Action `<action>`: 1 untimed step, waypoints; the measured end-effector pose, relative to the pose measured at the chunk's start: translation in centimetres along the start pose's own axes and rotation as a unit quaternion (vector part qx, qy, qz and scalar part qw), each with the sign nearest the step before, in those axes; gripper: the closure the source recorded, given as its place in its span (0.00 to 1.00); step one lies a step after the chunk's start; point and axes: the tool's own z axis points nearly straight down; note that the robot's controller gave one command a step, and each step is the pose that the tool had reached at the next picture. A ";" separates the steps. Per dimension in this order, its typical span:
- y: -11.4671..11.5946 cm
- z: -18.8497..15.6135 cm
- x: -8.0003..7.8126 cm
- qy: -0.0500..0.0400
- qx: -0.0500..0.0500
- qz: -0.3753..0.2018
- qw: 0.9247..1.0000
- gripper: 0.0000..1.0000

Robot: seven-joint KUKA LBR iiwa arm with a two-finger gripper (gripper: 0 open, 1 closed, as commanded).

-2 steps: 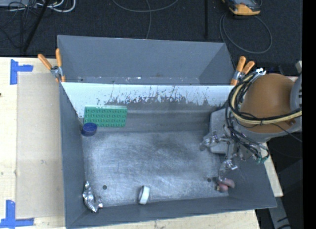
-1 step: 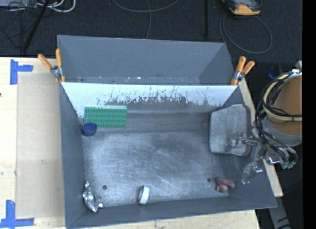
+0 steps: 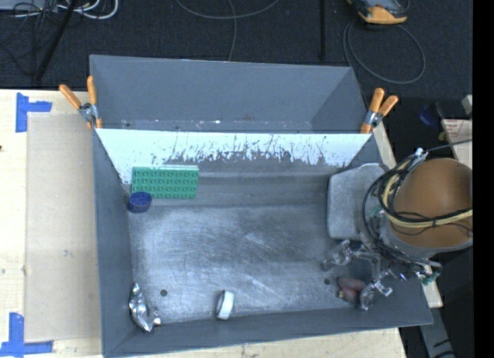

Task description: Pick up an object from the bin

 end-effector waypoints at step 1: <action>0.0 -0.1 0.0 0.000 0.001 -0.002 1.000 1.00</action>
Offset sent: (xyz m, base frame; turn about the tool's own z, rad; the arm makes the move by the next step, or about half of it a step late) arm 0.0000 0.0000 0.0000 0.0000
